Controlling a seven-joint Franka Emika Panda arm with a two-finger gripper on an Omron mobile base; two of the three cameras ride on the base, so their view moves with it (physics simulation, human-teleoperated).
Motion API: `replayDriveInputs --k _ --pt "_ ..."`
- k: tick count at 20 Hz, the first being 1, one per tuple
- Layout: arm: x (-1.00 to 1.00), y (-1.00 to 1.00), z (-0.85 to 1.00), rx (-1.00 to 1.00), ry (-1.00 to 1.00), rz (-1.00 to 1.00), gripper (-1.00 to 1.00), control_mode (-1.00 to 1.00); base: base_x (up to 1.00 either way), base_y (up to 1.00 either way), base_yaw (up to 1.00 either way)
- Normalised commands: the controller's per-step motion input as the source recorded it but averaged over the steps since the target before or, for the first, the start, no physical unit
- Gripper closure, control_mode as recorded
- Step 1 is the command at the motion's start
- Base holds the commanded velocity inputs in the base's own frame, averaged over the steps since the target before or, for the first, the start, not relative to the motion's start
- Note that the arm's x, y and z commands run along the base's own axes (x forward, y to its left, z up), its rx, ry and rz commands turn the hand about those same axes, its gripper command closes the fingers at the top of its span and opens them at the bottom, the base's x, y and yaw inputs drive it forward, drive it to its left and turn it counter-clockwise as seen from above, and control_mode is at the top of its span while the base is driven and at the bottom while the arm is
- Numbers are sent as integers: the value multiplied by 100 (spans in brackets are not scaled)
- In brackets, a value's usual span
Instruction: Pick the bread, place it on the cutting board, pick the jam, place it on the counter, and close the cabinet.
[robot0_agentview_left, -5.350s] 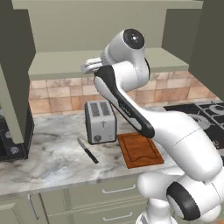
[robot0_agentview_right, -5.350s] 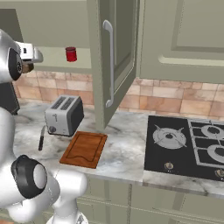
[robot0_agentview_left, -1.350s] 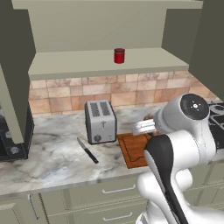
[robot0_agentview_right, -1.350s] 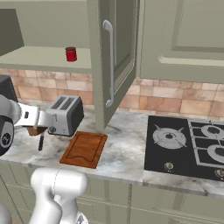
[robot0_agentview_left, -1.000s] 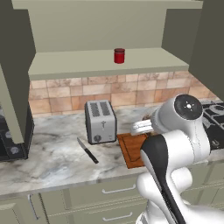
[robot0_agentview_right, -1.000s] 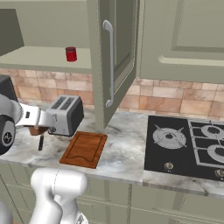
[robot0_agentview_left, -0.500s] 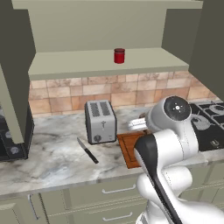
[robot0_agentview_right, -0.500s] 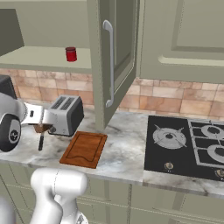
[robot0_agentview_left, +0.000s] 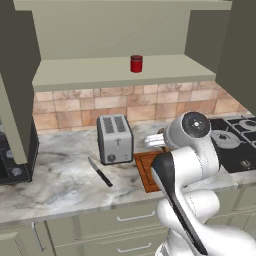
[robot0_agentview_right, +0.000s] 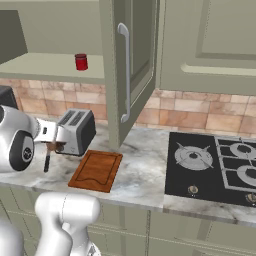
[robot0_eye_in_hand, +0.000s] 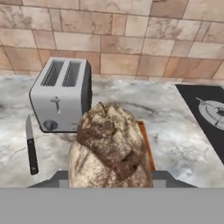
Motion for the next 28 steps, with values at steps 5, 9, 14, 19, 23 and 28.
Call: replayDriveInputs --k 5,9,14,19,23,28 --pt "12 -22 -57 5 -9 2 100 -100 0 0 0" --pt "3 -26 -53 4 -11 3 100 -100 0 0 0" --pt "0 -27 -56 3 -13 4 100 -100 0 0 0" --pt "0 -19 -61 0 -18 3 100 -100 0 0 0" --pt "2 -14 -61 0 -18 3 100 -100 0 0 0" --pt "3 -11 -58 0 -19 2 100 -100 0 0 0"
